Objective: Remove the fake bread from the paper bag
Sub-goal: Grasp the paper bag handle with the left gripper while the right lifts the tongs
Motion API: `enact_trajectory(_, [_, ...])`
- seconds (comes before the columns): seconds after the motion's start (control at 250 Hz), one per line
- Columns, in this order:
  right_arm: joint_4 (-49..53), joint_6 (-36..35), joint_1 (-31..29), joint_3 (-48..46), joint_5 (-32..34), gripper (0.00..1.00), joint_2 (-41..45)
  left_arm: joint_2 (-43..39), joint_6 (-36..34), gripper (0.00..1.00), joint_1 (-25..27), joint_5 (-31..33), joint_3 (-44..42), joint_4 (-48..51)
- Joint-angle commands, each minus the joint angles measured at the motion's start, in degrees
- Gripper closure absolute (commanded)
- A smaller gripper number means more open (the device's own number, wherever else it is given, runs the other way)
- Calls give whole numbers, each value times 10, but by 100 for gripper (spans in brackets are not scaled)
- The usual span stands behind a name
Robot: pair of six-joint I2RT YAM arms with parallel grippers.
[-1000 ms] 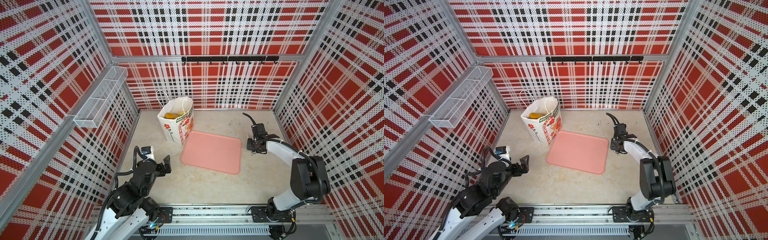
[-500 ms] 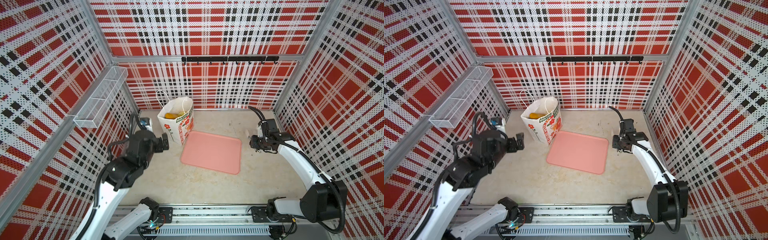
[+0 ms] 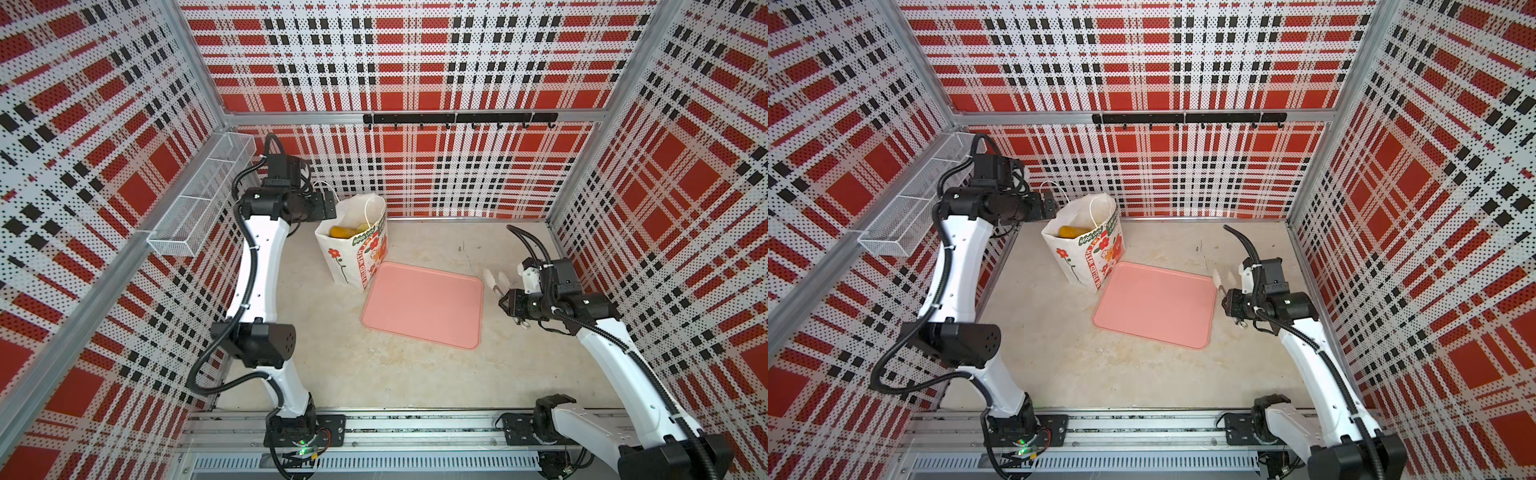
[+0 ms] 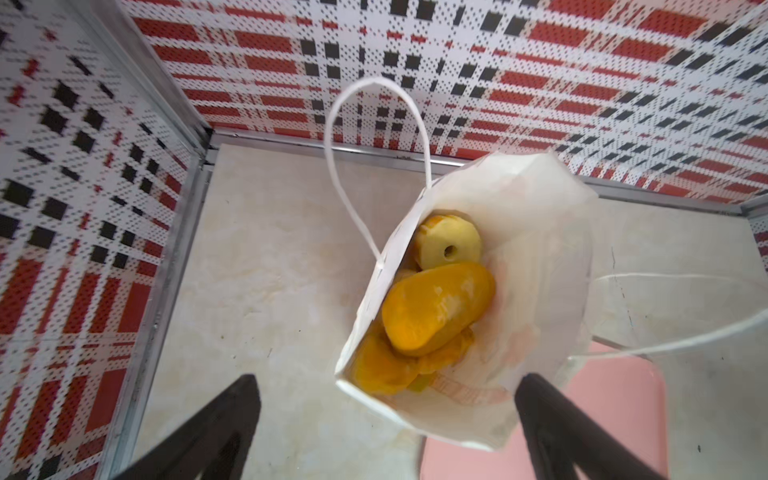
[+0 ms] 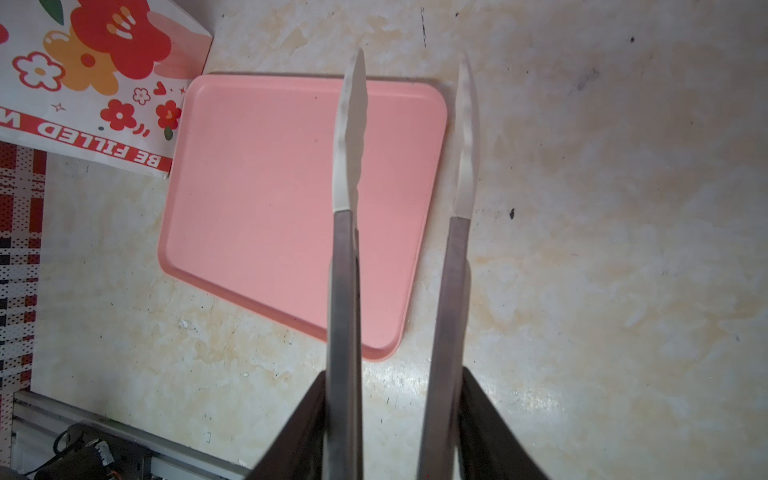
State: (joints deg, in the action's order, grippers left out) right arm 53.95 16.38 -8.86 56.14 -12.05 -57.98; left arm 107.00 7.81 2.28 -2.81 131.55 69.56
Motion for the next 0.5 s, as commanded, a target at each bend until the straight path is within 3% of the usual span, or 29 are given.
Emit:
enact_trajectory(0.0, [-4,1,2,-10,-18,54,37,30,-28,1,1,-14,52,32])
enact_trajectory(0.176, [24,-9,2,-16,-12,54,52,74,-45,0,-6,11,68,25])
enact_trajectory(0.388, [29,-7,3,-29,4,56,70,108,-48,0,-11,-30,61,-7])
enact_trajectory(0.492, [33,-9,2,-31,5,57,73,120,-46,6,-10,-40,65,-22])
